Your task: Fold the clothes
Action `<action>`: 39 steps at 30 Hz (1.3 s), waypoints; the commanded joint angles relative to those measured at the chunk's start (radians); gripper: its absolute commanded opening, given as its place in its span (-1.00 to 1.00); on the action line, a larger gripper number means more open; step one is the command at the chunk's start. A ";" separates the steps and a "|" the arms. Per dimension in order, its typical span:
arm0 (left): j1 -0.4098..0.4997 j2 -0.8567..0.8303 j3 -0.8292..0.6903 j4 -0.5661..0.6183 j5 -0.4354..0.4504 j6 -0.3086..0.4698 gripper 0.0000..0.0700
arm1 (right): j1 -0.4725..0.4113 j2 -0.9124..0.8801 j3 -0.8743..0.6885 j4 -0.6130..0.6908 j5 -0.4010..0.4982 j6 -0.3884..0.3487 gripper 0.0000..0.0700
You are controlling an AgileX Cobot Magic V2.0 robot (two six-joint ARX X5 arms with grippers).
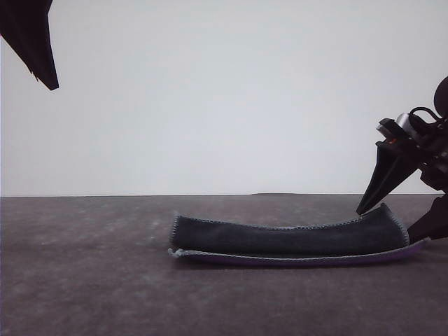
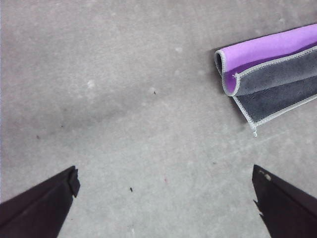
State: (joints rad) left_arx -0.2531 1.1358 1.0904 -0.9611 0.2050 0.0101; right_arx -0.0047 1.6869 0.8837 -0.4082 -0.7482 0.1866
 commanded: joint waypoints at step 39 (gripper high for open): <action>-0.002 0.007 0.009 -0.010 0.002 0.000 1.00 | 0.039 0.039 0.020 -0.093 -0.215 -0.114 -0.99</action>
State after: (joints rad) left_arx -0.2531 1.1358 1.0904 -0.9745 0.2054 0.0101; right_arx 0.0261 1.7042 0.8836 -0.5067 -0.9480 0.0853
